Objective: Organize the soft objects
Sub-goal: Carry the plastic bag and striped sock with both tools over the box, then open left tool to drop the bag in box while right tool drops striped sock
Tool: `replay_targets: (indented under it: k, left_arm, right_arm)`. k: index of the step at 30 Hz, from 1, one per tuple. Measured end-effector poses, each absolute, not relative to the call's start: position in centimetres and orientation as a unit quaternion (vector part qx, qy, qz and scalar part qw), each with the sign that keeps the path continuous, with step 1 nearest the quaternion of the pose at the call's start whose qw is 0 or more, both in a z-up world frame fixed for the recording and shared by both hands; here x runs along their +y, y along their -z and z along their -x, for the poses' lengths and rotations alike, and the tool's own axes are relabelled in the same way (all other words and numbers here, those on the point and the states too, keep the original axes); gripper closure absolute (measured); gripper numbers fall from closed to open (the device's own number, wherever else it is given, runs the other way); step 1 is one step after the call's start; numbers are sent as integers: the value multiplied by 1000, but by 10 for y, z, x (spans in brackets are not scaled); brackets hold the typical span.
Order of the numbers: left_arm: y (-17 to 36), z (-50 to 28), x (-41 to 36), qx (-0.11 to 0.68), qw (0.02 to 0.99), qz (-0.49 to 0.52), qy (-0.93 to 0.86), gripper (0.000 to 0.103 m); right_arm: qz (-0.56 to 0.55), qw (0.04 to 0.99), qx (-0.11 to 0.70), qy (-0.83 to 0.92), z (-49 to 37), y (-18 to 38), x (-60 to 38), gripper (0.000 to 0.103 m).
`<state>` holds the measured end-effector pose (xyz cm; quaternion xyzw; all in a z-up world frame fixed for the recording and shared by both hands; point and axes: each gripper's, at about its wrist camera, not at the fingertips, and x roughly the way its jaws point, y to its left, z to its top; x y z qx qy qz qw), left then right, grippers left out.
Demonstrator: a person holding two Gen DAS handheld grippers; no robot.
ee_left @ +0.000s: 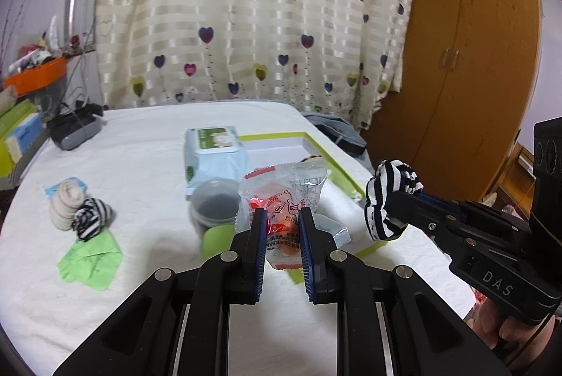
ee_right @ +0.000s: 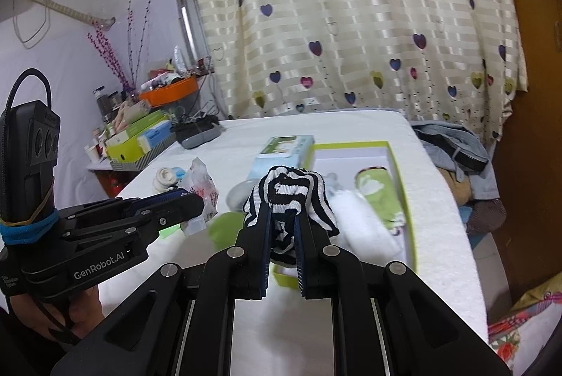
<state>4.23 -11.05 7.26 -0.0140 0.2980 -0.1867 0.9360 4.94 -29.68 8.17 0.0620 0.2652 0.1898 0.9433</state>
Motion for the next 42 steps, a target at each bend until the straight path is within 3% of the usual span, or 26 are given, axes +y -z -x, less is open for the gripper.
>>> replay_targets:
  k: [29,42]
  left_arm:
    - [-1,-106,-184,414,879,-2,236,87]
    - [10,-144,-194,426,881,1,206,87]
  right_arm:
    - [-65,910,382,-146,-116,-7,-349,90]
    - [-62,908,383,-156,-155,-1,-344,90]
